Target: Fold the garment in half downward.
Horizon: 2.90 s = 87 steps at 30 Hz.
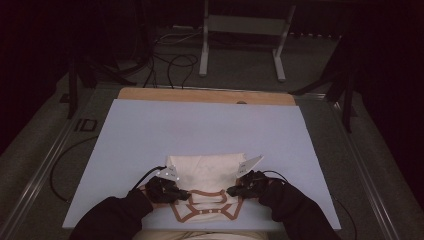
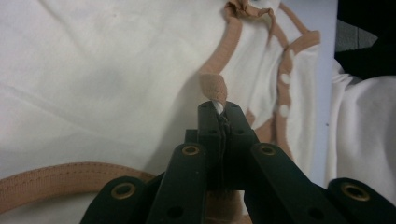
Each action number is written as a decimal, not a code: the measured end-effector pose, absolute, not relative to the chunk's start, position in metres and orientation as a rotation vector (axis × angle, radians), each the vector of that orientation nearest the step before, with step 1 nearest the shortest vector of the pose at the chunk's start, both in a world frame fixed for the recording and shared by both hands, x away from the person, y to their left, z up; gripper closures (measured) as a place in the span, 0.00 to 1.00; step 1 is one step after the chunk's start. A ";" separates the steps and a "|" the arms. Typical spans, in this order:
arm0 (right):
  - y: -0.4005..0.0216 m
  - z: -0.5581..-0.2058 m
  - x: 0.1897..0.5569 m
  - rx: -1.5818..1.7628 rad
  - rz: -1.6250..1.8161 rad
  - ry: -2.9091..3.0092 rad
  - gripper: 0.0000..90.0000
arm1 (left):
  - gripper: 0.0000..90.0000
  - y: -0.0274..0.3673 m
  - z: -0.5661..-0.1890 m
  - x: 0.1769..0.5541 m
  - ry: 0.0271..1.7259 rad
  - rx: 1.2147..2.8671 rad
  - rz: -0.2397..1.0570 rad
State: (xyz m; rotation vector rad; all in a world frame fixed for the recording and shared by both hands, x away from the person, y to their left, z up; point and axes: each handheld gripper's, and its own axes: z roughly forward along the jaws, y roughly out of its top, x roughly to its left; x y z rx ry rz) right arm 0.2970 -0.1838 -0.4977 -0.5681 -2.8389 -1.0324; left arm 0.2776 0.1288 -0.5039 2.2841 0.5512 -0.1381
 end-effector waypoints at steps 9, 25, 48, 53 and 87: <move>-0.190 -0.473 0.278 -0.524 -1.191 -2.851 0.97 | 0.99 0.135 -0.487 0.264 0.483 2.253 -0.108; -0.192 -0.483 0.250 -0.486 -1.215 -2.817 0.96 | 0.98 0.137 -0.496 0.244 0.422 2.271 -0.134; -0.187 -0.505 0.235 -0.372 -1.070 -2.718 0.63 | 0.80 0.135 -0.510 0.220 0.322 2.361 -0.255; -0.186 -0.507 0.236 -0.387 -1.027 -2.705 0.59 | 0.78 0.134 -0.511 0.219 0.328 2.369 -0.275; -0.210 -0.464 0.274 -0.709 -1.469 -2.791 0.11 | 0.01 0.169 -0.467 0.267 0.509 2.106 0.066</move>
